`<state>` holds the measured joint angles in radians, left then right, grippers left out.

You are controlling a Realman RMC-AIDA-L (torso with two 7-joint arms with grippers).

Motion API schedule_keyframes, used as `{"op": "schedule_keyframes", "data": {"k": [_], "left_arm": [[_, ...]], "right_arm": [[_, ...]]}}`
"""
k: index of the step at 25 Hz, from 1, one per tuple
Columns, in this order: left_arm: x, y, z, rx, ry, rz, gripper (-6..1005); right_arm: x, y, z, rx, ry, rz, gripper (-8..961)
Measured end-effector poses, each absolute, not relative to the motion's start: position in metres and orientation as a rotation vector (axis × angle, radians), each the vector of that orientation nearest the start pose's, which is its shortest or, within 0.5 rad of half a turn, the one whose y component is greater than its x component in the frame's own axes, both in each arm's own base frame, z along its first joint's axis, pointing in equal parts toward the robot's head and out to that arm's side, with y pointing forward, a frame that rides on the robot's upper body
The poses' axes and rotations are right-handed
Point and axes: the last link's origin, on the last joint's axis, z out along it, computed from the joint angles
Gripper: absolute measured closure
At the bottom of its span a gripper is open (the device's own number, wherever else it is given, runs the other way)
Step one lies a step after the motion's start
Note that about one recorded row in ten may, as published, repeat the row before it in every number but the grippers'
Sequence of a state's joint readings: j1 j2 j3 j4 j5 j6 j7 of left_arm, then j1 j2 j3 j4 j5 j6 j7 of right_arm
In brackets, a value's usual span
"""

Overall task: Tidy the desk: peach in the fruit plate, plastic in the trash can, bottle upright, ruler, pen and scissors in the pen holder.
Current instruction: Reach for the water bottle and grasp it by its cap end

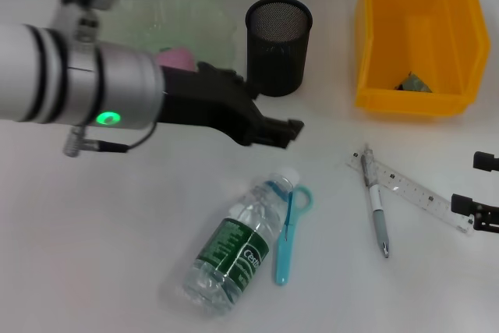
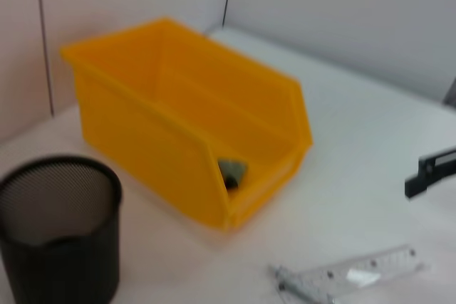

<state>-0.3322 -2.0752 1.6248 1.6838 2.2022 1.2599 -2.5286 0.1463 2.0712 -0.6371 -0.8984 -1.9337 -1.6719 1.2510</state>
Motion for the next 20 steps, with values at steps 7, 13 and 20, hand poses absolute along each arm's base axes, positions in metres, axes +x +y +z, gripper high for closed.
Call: {"op": "schedule_keyframes", "data": {"k": [7,13,20], "left_arm": [[-0.079,0.299,-0.060,-2.723,-0.523,0.157,189],[-0.080,0.307,-0.072,-2.717,-0.579,0.188,188],[-0.091,0.314,-0.083,-2.705,-0.613,0.217,188]], "right_arm": [[0.349,0.242,0.049,-2.499,0.627,0.548,111],[0.349,0.249,0.045,-2.510,0.625,0.510,111],[0.347,0.256,0.041,-2.506,0.618,0.503,111]]}}
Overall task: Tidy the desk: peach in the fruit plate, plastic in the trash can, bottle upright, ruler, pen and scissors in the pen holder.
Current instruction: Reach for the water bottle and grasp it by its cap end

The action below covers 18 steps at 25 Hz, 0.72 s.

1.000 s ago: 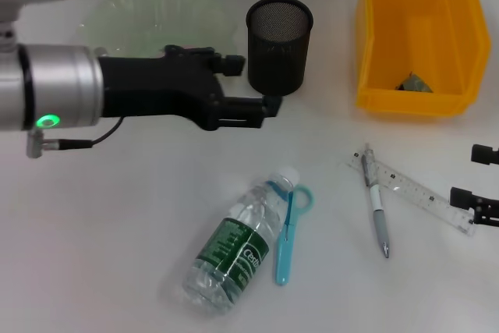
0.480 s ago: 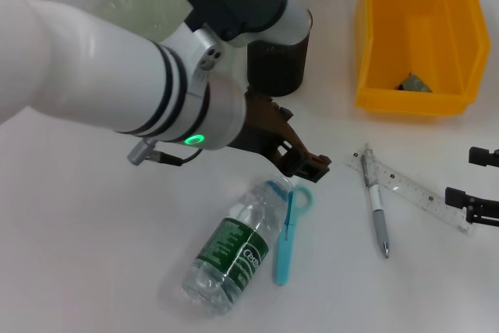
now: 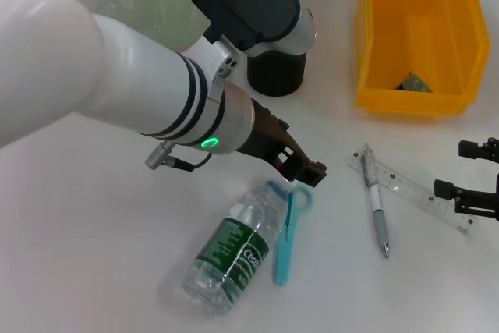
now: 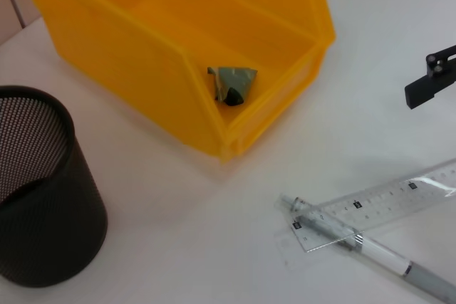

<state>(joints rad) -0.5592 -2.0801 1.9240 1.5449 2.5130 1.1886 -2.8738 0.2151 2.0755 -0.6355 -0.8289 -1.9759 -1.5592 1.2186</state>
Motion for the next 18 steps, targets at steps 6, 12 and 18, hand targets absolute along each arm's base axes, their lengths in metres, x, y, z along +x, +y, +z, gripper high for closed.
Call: {"op": "schedule_keyframes", "data": {"k": [6,12,18], "left_arm": [[-0.103,0.316,-0.094,-2.705,-0.653,0.239,188],[-0.110,0.315,-0.100,-2.709,-0.675,0.249,189],[-0.116,0.317,-0.108,-2.711,-0.694,0.257,189]], "right_arm": [[0.344,0.261,0.041,-2.513,0.605,0.506,111],[0.343,0.263,0.040,-2.520,0.603,0.503,111],[0.342,0.262,0.040,-2.525,0.604,0.505,112]]}}
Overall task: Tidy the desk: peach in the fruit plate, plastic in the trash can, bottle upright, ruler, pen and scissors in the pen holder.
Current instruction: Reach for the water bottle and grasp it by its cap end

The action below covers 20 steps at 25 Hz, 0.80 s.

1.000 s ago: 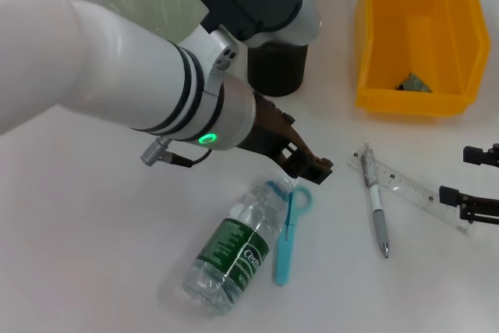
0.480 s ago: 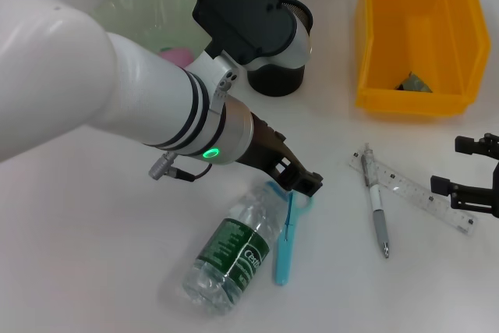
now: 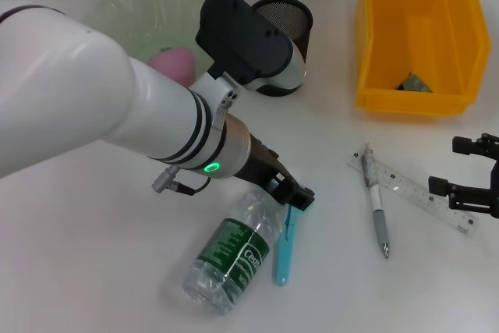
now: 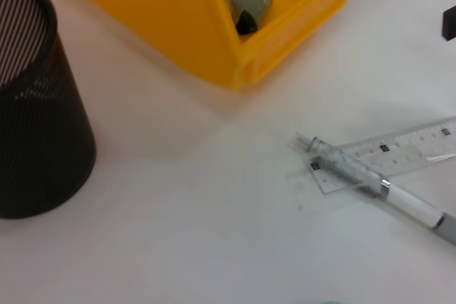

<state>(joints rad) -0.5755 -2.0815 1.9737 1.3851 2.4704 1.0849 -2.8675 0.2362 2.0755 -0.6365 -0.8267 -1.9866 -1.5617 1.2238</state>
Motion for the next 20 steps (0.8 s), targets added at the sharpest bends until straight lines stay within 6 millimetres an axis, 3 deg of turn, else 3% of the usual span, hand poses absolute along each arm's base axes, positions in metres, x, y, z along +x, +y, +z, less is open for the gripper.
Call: {"op": "schedule_keyframes", "data": {"k": [4,14,20], "left_arm": [[-0.128,0.322,-0.115,-2.695,-0.723,0.302,189],[-0.131,0.323,-0.116,-2.690,-0.728,0.316,197],[-0.131,0.325,-0.116,-2.695,-0.716,0.343,295]], "right_arm": [[0.342,0.262,0.040,-2.526,0.604,0.506,112],[0.342,0.262,0.040,-2.521,0.612,0.515,112],[0.342,0.262,0.039,-2.525,0.621,0.515,112]]}}
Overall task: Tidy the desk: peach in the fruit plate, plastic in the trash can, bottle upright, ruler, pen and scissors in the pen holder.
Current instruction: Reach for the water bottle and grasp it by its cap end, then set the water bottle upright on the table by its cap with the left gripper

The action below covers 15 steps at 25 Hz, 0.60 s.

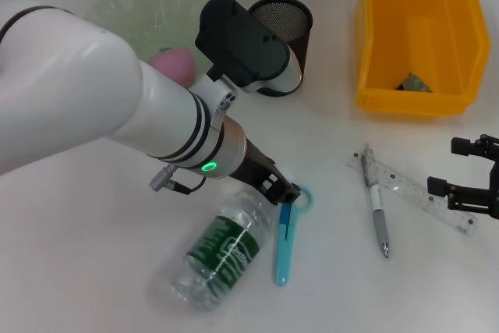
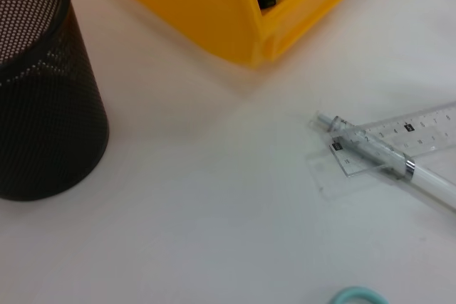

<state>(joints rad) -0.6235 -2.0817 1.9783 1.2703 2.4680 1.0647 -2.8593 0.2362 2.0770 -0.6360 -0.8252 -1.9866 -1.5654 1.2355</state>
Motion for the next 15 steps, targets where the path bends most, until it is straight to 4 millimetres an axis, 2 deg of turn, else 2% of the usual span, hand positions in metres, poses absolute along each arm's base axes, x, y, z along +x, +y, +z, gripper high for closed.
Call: {"op": "schedule_keyframes", "data": {"k": [7,9,12,15], "left_arm": [[-0.131,0.326,-0.116,-2.696,-0.697,0.359,409],[-0.128,0.326,-0.114,-2.700,-0.679,0.374,527],[-0.126,0.326,-0.113,-2.702,-0.667,0.375,529],[-0.115,0.324,-0.101,-2.712,-0.589,0.358,532]], "right_arm": [[0.342,0.262,0.039,-2.520,0.631,0.513,112],[0.342,0.262,0.039,-2.519,0.635,0.513,112],[0.342,0.262,0.039,-2.518,0.642,0.515,112],[0.342,0.262,0.040,-2.517,0.646,0.517,112]]}}
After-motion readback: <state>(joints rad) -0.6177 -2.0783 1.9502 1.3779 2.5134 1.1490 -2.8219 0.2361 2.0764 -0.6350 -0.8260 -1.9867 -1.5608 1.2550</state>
